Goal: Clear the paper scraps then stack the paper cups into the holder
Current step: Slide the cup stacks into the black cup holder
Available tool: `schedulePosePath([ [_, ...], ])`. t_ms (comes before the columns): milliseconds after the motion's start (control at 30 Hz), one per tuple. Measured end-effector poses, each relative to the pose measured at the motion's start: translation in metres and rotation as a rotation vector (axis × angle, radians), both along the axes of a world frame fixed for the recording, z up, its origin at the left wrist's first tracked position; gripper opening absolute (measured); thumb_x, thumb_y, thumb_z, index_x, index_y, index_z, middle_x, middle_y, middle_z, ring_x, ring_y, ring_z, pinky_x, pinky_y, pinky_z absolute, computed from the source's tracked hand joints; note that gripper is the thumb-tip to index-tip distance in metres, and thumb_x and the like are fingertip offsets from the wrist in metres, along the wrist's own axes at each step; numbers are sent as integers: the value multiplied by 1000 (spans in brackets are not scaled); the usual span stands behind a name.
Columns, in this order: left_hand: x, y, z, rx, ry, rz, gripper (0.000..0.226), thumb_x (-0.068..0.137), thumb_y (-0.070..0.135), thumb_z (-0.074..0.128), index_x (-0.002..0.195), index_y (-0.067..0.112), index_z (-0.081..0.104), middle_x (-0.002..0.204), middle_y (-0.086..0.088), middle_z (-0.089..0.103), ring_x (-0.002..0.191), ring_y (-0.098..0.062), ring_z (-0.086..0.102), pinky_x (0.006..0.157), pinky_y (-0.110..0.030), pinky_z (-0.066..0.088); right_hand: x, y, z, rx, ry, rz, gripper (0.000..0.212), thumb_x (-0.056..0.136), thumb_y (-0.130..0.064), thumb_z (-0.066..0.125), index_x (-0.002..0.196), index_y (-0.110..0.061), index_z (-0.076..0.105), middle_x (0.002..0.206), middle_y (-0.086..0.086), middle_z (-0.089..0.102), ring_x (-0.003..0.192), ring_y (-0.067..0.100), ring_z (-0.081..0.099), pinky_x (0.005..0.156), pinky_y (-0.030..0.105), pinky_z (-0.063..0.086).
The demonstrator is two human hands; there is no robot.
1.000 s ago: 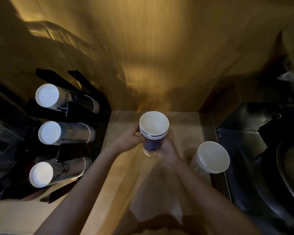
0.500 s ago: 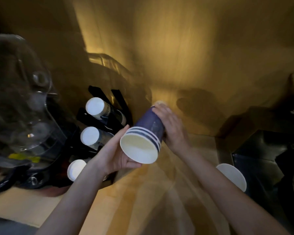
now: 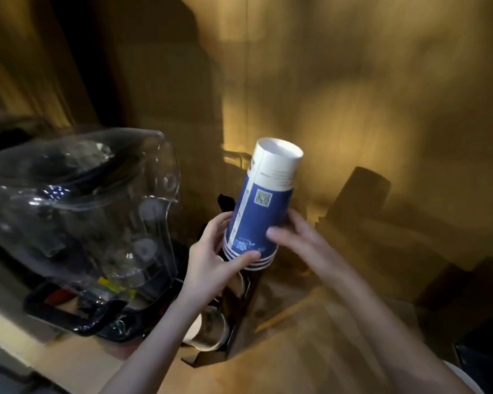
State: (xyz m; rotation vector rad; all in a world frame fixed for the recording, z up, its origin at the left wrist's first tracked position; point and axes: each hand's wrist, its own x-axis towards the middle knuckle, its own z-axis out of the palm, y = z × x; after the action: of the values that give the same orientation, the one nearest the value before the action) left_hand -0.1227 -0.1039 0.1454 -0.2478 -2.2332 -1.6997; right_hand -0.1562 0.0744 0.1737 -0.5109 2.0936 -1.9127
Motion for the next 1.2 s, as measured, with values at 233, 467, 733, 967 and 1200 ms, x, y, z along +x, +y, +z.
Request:
schedulePosePath([
  [233, -13, -18, 16, -94, 79, 109, 64, 60, 45, 74, 114, 49, 40, 119, 21, 57, 109, 5, 58, 92, -17, 49, -23, -34, 5, 98, 191, -109, 62, 62, -26, 84, 106, -48, 46, 119, -16, 60, 108, -1, 57, 93, 23, 48],
  [467, -26, -38, 52, -224, 92, 101, 80, 63, 39, 63, 136, 23, 33, 143, 1, 44, 131, -10, 42, 111, -42, 37, -52, -65, -1, 119, 257, -233, 88, 44, -47, 85, 122, -31, 47, 128, -2, 60, 116, 15, 58, 102, 43, 47],
  [733, -39, -41, 92, -489, 179, 194, 68, 70, 33, 75, 130, 21, 45, 132, 4, 51, 116, -4, 46, 90, -8, 30, -61, -78, -27, 223, 276, -158, 78, 64, -25, 83, 129, -30, 41, 129, -9, 54, 119, 9, 51, 94, 20, 42],
  [967, -47, -45, 74, -540, 133, 215, 67, 67, 31, 77, 127, 18, 50, 125, 0, 57, 105, -2, 45, 78, 5, 27, -71, -76, -44, 336, 246, -168, 91, 65, -26, 82, 139, -28, 30, 143, -3, 43, 131, 16, 41, 108, 34, 38],
  [1200, -61, -38, 41, -535, 68, 186, 66, 67, 28, 77, 126, 14, 51, 127, -3, 51, 113, -11, 50, 81, 0, 26, -70, -73, -50, 378, 339, -226, 88, 68, -26, 80, 140, -17, 31, 143, 5, 42, 131, 18, 40, 102, 26, 35],
])
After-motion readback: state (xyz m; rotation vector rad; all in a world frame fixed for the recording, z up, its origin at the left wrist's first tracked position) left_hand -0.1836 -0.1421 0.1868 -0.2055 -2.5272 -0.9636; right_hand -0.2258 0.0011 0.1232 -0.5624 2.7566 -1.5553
